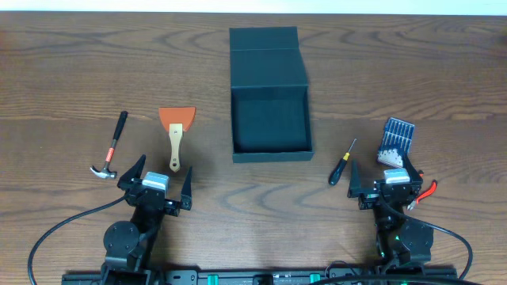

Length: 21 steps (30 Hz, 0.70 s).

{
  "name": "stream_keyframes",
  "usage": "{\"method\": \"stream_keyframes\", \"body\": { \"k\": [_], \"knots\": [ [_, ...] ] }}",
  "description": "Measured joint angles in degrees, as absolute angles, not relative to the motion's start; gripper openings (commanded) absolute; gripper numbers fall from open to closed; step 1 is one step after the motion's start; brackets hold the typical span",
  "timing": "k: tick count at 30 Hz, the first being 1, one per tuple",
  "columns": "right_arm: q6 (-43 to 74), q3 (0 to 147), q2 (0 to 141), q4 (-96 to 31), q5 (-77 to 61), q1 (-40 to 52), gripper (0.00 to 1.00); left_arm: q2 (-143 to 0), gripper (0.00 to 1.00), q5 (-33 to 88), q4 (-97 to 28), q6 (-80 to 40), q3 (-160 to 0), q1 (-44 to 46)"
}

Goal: Pack container

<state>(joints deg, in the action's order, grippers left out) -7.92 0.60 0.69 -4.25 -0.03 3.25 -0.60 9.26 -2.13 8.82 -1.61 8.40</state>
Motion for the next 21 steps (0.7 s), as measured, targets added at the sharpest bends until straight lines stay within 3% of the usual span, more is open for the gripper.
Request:
{"method": "stream_keyframes", "body": {
  "k": [21],
  "knots": [
    [-6.9, 0.6, 0.7, -3.9, -0.6, 3.2, 0.99, -0.6, 0.99, 9.3, -2.1, 8.8, -1.6, 8.4]
  ]
}}
